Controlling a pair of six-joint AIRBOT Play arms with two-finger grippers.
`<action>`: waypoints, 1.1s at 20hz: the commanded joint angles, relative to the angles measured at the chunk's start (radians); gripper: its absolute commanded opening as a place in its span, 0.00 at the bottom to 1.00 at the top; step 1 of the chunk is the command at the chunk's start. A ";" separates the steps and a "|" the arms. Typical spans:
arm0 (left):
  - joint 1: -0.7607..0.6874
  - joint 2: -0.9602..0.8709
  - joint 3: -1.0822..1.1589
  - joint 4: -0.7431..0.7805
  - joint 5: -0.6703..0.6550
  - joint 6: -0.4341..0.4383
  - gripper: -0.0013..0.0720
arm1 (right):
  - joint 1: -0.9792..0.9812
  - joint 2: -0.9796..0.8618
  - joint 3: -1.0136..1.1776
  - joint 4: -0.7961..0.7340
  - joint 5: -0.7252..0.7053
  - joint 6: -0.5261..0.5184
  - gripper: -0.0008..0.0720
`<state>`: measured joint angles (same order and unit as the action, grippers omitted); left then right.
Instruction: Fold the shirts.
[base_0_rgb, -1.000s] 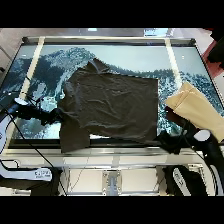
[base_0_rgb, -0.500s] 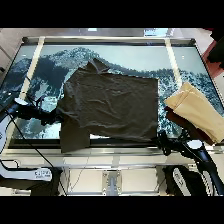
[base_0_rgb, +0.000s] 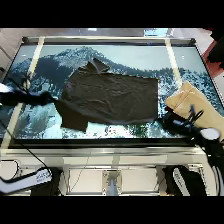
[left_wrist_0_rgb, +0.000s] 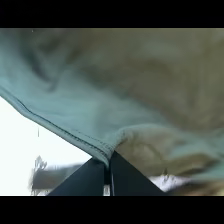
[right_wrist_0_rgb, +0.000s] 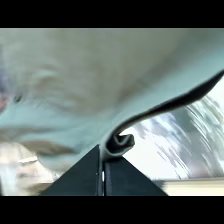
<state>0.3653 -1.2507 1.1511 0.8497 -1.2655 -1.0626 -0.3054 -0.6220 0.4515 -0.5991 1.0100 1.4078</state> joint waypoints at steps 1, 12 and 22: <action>0.013 0.229 0.136 -0.029 -0.030 0.039 0.03 | 0.000 0.109 0.286 -0.092 0.116 -0.103 0.03; 0.027 0.702 0.471 0.090 0.332 0.008 0.03 | 0.000 0.285 0.984 -0.296 -0.065 -0.135 0.03; -0.138 0.060 0.414 0.243 0.041 -0.069 0.03 | 0.080 -0.458 0.960 -0.185 0.129 -0.278 0.03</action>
<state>0.3038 -1.0039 1.6241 0.9752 -1.1713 -1.1057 -0.2733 -0.8558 1.4635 -0.7990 1.0676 1.1839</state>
